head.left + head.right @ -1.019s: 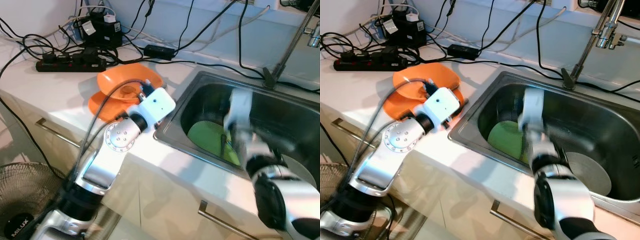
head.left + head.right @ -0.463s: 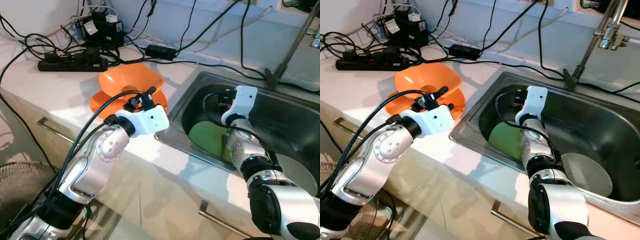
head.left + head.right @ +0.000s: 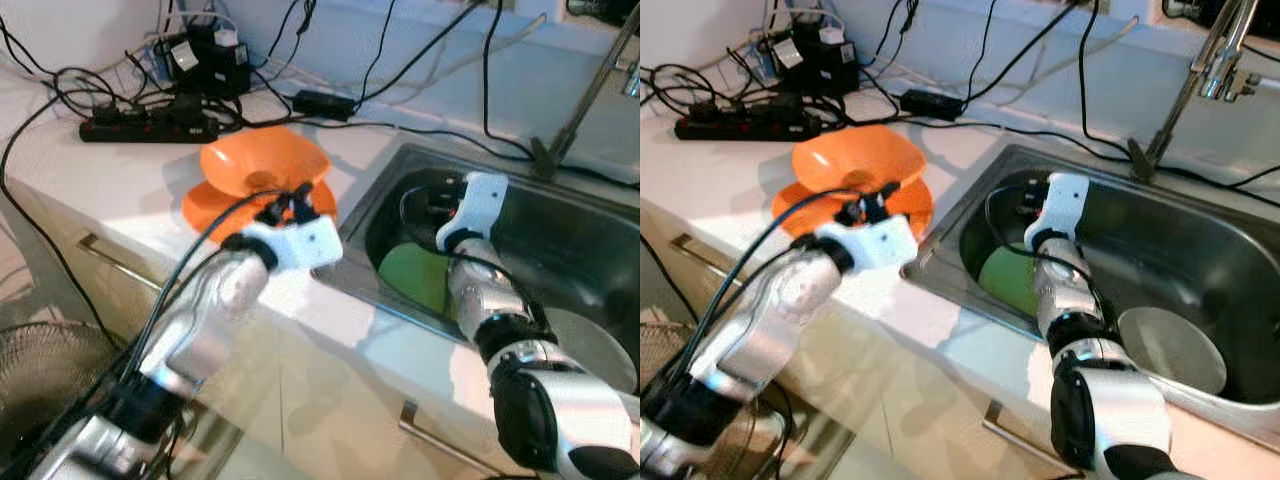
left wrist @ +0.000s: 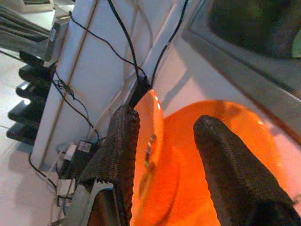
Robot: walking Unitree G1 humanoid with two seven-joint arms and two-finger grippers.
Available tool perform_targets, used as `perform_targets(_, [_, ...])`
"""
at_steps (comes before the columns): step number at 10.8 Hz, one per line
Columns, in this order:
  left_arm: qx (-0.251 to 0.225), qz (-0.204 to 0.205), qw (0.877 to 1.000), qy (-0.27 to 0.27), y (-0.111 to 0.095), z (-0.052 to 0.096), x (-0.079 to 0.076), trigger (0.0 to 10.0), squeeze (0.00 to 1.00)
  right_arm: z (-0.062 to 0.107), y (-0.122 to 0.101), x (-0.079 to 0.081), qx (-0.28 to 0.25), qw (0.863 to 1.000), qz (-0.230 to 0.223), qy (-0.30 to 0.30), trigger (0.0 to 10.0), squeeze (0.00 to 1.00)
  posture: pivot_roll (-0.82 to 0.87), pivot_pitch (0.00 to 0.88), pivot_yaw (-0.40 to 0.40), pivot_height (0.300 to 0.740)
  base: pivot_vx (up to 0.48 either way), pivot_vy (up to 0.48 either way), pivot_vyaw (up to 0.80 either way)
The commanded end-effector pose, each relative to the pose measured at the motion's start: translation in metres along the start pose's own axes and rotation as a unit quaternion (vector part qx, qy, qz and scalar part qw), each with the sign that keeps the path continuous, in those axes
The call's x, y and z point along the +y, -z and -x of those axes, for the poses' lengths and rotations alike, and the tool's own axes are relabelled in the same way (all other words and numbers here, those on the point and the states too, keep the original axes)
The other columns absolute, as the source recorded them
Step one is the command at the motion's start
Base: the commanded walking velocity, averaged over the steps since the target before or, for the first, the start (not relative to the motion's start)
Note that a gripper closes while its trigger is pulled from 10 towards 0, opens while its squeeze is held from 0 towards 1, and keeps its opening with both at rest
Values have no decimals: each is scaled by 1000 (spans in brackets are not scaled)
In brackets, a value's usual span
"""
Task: Kitchen organization
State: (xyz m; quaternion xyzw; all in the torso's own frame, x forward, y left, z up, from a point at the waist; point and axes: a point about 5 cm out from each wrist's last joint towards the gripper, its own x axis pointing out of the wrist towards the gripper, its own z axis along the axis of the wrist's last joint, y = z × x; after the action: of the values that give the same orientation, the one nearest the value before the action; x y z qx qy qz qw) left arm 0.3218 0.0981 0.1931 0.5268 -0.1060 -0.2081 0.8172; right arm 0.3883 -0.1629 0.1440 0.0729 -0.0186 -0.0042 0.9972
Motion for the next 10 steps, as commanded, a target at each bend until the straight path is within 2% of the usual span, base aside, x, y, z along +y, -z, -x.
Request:
perform_targets(1, [-2,-9,1000,-6,0,-3,2,10000,0,-2,-8,-2,-17,1000,-4,3,10000,0,262,0,-56,740,0,0,0])
perform_targets(7, [25,-26,999,-34,10,-16,7,10000,0,-2,-7,-2,-15,1000,-4,2,10000,0,254,0,-62,740,0,0,0])
perform_targets(8, [28,-26,999,-38,11,-16,7,9294,0,-2,-7,-2,-14,1000,-4,2,10000,0,252,0,-62,740,0,0,0])
perform_targets(9, [30,-26,998,-40,13,-17,7,5569,0,-2,-7,-2,-14,1000,-5,2,10000,0,252,0,-62,740,0,0,0])
perform_targets(10, [30,-26,998,-39,13,-16,6,0,0,-1,-6,-2,-13,1000,-5,3,10000,0,252,0,-62,740,0,0,0])
